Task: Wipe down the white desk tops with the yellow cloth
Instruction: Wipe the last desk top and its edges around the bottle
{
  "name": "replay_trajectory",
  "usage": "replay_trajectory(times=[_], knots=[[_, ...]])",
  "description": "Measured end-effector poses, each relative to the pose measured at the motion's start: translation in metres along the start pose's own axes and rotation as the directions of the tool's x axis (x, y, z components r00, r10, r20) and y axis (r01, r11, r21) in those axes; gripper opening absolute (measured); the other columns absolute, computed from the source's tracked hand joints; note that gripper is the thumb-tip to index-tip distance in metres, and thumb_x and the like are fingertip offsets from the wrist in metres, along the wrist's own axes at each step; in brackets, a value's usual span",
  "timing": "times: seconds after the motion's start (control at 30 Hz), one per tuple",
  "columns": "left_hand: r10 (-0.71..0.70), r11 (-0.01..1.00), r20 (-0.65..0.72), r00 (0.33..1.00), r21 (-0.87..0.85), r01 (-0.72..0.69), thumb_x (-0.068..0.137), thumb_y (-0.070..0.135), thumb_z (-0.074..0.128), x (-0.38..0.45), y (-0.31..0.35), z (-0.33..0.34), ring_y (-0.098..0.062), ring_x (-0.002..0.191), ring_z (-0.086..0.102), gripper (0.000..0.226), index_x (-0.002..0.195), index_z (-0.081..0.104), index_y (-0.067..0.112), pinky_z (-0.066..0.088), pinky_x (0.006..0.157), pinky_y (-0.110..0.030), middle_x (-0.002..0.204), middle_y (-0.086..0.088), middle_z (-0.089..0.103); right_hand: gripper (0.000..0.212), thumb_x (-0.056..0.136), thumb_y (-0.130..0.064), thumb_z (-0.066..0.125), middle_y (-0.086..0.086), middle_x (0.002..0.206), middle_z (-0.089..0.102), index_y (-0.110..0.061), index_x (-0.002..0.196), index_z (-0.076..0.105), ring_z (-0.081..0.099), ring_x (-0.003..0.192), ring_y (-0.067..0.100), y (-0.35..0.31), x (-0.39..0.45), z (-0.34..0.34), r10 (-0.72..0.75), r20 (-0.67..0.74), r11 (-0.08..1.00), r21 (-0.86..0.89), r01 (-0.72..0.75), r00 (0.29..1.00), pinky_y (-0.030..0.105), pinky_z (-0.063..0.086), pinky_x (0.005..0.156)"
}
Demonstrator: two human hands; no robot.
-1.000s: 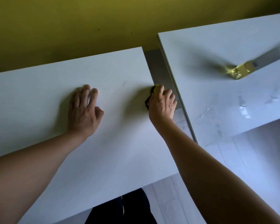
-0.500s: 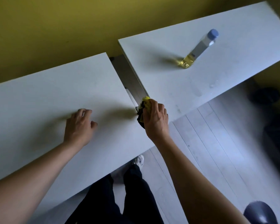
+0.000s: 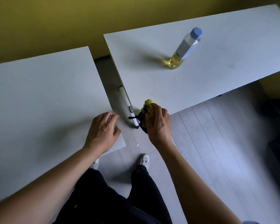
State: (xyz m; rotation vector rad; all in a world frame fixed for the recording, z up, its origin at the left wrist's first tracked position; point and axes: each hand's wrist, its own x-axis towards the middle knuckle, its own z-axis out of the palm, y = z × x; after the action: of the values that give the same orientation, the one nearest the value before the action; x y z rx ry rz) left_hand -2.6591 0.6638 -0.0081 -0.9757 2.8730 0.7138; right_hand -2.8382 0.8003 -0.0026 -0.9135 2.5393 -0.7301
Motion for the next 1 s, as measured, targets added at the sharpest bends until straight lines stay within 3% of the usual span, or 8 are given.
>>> replay_trajectory(times=[0.1, 0.2, 0.4, 0.5, 0.57, 0.7, 0.87, 1.0], knots=[[-0.032, 0.998, 0.005, 0.999, 0.047, 0.032, 0.088, 0.026, 0.043, 0.004, 0.034, 0.027, -0.031, 0.118, 0.06, 0.05, 0.128, 0.066, 0.007, 0.042, 0.103, -0.04, 0.125, -0.009, 0.064, 0.048, 0.097, -0.033, 0.05, 0.01, 0.126, 0.053, -0.019, 0.143, 0.046, 0.046, 0.11, 0.029, 0.037, 0.012, -0.025, -0.082, 0.021, 0.997, 0.012, 0.082, 0.996, 0.044, 0.041, 0.099], [-0.028, 0.996, -0.002, 1.0, 0.086, 0.028, 0.088, 0.027, 0.038, 0.009, 0.066, 0.051, -0.034, 0.123, 0.059, 0.054, 0.129, 0.066, 0.005, 0.038, 0.106, -0.041, 0.131, -0.012, 0.064, 0.052, 0.095, -0.037, 0.045, 0.008, 0.127, 0.054, -0.017, 0.144, 0.045, 0.046, 0.111, 0.029, 0.073, 0.034, -0.044, -0.172, 0.023, 0.985, -0.029, 0.172, 0.985, 0.045, 0.042, 0.098], [-0.065, 0.985, 0.046, 0.997, 0.162, 0.057, 0.093, 0.028, 0.034, 0.028, 0.102, 0.09, -0.036, 0.137, 0.052, 0.057, 0.142, 0.058, 0.011, 0.032, 0.113, -0.043, 0.148, -0.01, 0.057, 0.057, 0.091, -0.036, 0.062, 0.01, 0.125, 0.057, -0.017, 0.144, 0.051, 0.05, 0.109, 0.031, 0.126, 0.093, -0.06, -0.354, -0.137, 0.926, -0.193, 0.325, 0.925, 0.042, 0.041, 0.092], [-0.083, 0.982, 0.05, 0.995, 0.175, 0.073, 0.093, 0.026, 0.038, 0.034, 0.106, 0.103, -0.034, 0.143, 0.047, 0.058, 0.148, 0.053, 0.014, 0.031, 0.115, -0.042, 0.158, -0.007, 0.048, 0.067, 0.089, -0.05, 0.066, 0.006, 0.141, 0.053, -0.026, 0.148, 0.047, 0.048, 0.127, 0.032, 0.15, 0.122, -0.046, -0.375, -0.047, 0.901, -0.254, 0.352, 0.926, 0.045, 0.039, 0.106], [-0.103, 0.978, 0.05, 0.993, 0.186, 0.092, 0.094, 0.025, 0.041, 0.032, 0.102, 0.11, -0.034, 0.149, 0.04, 0.061, 0.155, 0.047, 0.017, 0.03, 0.121, -0.045, 0.165, -0.005, 0.04, 0.067, 0.096, -0.056, 0.057, 0.005, 0.158, 0.04, -0.029, 0.155, 0.038, 0.034, 0.147, 0.028, 0.161, 0.134, -0.032, -0.397, 0.026, 0.885, -0.256, 0.39, 0.917, 0.047, 0.026, 0.121], [-0.129, 0.976, 0.002, 0.992, 0.18, 0.126, 0.092, 0.018, 0.055, 0.022, 0.093, 0.113, -0.039, 0.146, 0.041, 0.067, 0.158, 0.044, 0.018, 0.034, 0.121, -0.05, 0.162, -0.012, 0.04, 0.057, 0.104, -0.042, 0.045, 0.015, 0.163, 0.031, -0.021, 0.157, 0.037, 0.024, 0.153, 0.035, 0.143, 0.135, 0.003, -0.48, 0.018, 0.867, -0.142, 0.478, 0.877, 0.053, 0.02, 0.123], [-0.217, 0.964, -0.127, 0.968, 0.126, 0.233, 0.088, 0.017, 0.053, 0.011, 0.092, 0.11, -0.035, 0.139, 0.047, 0.054, 0.14, 0.056, 0.006, 0.036, 0.114, -0.046, 0.138, -0.015, 0.063, 0.052, 0.102, -0.036, 0.052, 0.018, 0.159, 0.039, -0.019, 0.151, 0.048, 0.03, 0.15, 0.036, 0.071, 0.094, 0.065, -0.67, 0.116, 0.735, -0.038, 0.677, 0.734, 0.052, 0.021, 0.123], [-0.16, 0.97, -0.098, 0.982, 0.169, 0.175, 0.089, 0.021, 0.042, 0.007, 0.087, 0.103, -0.037, 0.136, 0.05, 0.054, 0.138, 0.058, 0.005, 0.035, 0.116, -0.046, 0.138, -0.013, 0.062, 0.05, 0.104, -0.036, 0.049, 0.015, 0.159, 0.039, -0.024, 0.152, 0.046, 0.03, 0.15, 0.033, 0.082, 0.1, 0.057, -0.698, 0.138, 0.703, -0.054, 0.709, 0.703, 0.049, 0.019, 0.125]])
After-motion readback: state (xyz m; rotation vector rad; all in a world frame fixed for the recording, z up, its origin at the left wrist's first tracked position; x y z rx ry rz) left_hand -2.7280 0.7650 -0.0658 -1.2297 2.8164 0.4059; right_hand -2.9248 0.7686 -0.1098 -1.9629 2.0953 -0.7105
